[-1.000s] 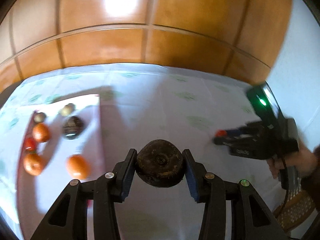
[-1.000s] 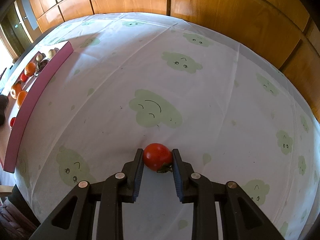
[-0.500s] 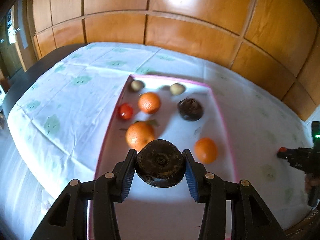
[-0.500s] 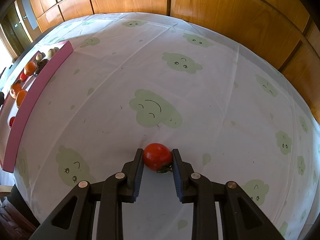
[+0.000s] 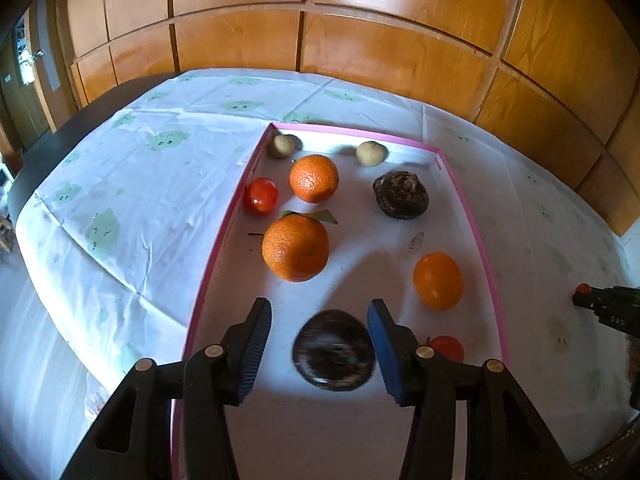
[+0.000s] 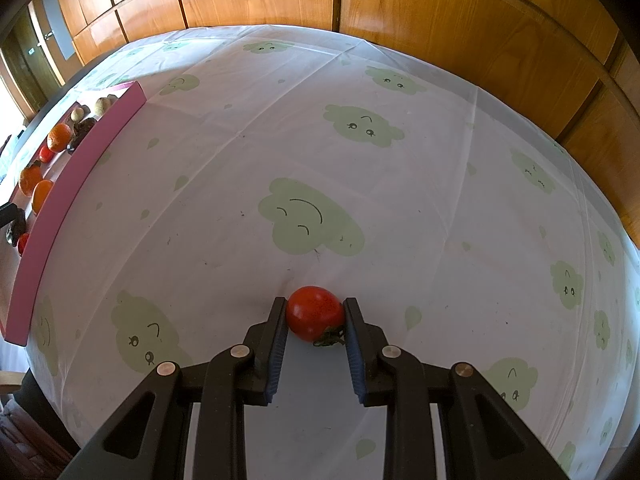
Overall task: Organize fruits
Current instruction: 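Carry the dark brown fruit into the tray and open the left gripper, then carry the red tomato into the tray and open the right gripper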
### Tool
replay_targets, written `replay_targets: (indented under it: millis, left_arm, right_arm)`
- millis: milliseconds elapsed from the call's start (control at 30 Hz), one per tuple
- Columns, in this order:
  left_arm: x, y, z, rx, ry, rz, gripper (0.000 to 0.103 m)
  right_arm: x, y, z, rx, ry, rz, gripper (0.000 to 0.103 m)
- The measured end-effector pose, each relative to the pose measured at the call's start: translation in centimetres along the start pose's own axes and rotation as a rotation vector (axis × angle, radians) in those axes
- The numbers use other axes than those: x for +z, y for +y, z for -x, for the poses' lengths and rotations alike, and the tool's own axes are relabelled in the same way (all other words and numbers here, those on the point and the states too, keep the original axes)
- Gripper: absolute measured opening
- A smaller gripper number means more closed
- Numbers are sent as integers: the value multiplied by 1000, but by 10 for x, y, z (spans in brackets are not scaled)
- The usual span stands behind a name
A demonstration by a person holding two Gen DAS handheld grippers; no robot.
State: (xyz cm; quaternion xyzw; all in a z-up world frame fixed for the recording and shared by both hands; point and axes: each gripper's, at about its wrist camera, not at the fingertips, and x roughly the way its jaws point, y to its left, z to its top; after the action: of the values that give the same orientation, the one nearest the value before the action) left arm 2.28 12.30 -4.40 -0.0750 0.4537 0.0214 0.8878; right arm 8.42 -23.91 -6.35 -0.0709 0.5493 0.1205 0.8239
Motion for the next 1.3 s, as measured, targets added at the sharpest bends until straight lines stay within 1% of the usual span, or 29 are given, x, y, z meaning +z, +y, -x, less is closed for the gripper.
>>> replay_targets:
  millis: [67, 200, 300, 600, 800, 1033, 1300]
  left_arm:
    - [0, 0, 2, 13, -12, 1, 51]
    - [1, -6, 9, 80, -48, -23, 51]
    - [2, -14, 14, 106, -65, -38, 51]
    - [0, -40, 24, 76, -97, -95, 52]
    - [-1, -48, 31, 91, -128, -119, 54]
    - [-1, -52, 43, 133, -198, -148, 55]
    - [-1, -47, 49, 137, -221, -134, 57]
  right_arm:
    - [0, 0, 0, 0, 0, 0, 27]
    - [0, 0, 0, -3, -1, 2, 27]
    - [-1, 1, 0, -4, -1, 1, 27]
    - [-1, 1, 1, -13, -4, 1, 27]
    - [-2, 1, 0, -19, -8, 5, 27]
    - [-4, 2, 0, -29, -12, 8, 27]
    - [-2, 4, 0, -57, 5, 0, 27]
